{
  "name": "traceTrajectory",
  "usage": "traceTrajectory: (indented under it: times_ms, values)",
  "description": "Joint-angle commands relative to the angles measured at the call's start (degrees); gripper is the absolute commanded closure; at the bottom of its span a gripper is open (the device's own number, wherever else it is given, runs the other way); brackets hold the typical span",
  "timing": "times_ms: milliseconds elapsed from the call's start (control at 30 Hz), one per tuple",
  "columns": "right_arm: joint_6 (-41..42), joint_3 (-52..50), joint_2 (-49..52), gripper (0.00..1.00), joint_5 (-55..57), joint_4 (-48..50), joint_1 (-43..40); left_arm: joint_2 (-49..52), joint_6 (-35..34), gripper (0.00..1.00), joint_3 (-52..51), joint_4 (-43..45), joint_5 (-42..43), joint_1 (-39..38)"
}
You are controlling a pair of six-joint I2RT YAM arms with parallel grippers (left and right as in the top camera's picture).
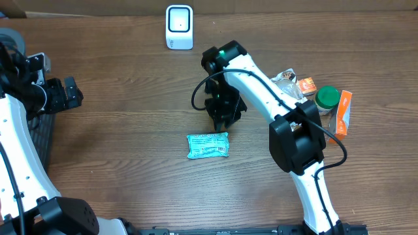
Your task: Scan the item barcode
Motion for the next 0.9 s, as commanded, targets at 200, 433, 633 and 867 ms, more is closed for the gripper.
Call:
traceTrajectory:
  times_ms: [200,433,633,867]
  values:
    - [0.7,-5.0,-3.1,0.66,3.0,-1.0,7.0,-0.3,1.5,0.0,0.0,0.1,0.5,-0.4]
    - [3.4,-9.5,-3.1,0.63,3.7,0.3,7.7,-0.3,1.5,0.01,0.0,0.1,0.5,-0.4]
    - [6.4,-13.6,-3.1,0.63,7.7,8.3,7.6,-0.3,1.5,0.0,0.0,0.1,0.5,-0.4]
    - [5.8,-13.9,-3.1,0.66,13.9,17.2,7.6,-0.3,1.5,0.01,0.0,0.1,0.5,-0.4]
